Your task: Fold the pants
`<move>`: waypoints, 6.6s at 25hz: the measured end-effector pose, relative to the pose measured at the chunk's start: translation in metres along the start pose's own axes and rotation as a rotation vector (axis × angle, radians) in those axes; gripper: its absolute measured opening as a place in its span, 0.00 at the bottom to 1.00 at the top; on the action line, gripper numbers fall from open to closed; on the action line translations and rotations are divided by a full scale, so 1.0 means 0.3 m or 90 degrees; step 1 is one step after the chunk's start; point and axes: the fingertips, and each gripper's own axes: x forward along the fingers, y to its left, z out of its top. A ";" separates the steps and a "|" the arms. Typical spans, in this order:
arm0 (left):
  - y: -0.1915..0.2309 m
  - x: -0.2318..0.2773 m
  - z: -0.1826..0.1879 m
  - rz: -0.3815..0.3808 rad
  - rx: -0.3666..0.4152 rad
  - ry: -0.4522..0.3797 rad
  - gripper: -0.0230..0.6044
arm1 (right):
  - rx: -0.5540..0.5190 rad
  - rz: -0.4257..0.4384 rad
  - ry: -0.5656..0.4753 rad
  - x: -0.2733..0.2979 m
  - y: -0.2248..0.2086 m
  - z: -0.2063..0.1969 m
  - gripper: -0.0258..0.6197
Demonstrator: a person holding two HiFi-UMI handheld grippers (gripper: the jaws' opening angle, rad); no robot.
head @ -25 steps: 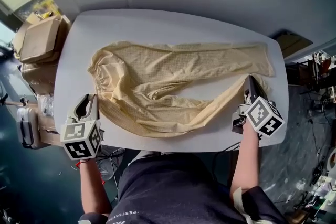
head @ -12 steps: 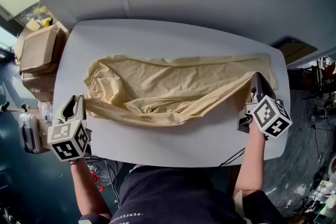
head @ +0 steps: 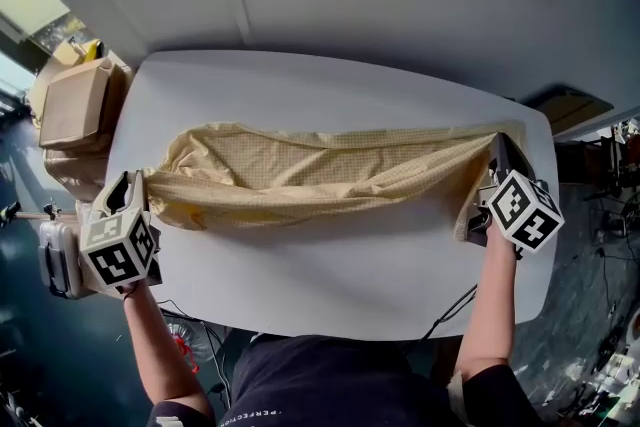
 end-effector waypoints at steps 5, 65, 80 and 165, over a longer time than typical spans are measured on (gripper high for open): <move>0.036 0.094 0.003 0.021 -0.003 0.011 0.17 | -0.007 -0.010 0.029 0.112 -0.018 -0.037 0.05; -0.972 -0.232 -0.021 -0.497 0.120 -0.051 0.03 | -0.029 0.061 0.099 -0.290 0.106 -0.290 0.04; -1.670 -0.292 -0.033 -0.555 0.196 -0.003 0.03 | -0.367 0.339 0.255 -0.317 -0.037 -0.546 0.22; -2.777 -0.149 -0.033 -0.702 0.366 -0.008 0.34 | -0.036 0.118 0.258 0.118 -0.909 -0.319 0.22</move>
